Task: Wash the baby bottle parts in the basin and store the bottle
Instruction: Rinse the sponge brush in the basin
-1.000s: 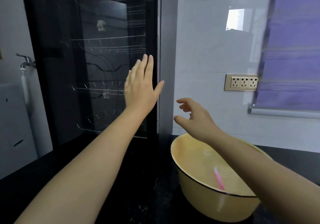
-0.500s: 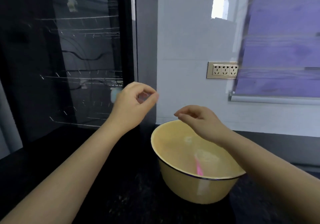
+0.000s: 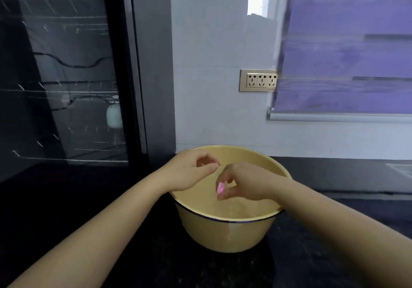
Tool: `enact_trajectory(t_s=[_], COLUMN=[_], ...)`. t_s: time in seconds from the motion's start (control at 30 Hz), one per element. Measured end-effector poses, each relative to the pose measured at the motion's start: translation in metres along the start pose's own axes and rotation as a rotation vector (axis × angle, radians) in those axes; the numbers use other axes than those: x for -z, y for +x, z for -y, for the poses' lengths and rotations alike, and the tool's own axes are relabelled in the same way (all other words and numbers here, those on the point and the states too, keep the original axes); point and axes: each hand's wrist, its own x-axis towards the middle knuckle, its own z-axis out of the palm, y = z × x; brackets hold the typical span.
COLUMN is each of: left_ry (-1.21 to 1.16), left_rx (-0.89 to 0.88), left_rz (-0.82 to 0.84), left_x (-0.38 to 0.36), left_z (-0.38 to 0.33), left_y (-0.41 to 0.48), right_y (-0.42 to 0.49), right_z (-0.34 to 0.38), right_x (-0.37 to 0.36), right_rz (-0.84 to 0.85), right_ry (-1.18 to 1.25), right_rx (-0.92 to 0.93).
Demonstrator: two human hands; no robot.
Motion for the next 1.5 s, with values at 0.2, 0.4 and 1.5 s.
enact_trajectory(t_s=[0.2, 0.4, 1.5], left_ry=[-0.367, -0.609, -0.854], left_rx=[0.135, 0.084, 0.132], left_rz=[0.028, 0.105, -0.101], left_x=[-0.010, -0.014, -0.019], left_z=[-0.006, -0.014, -0.033], left_y=[0.021, 0.035, 0.048], right_y=[0.001, 0.007, 0.020], right_z=[0.000, 0.013, 0.025], right_x=[0.025, 0.053, 0.015], right_rz=[-0.521, -0.752, -0.289], right_ry=[0.432, 0.623, 1.555], right_rx=[-0.032, -0.028, -0.210])
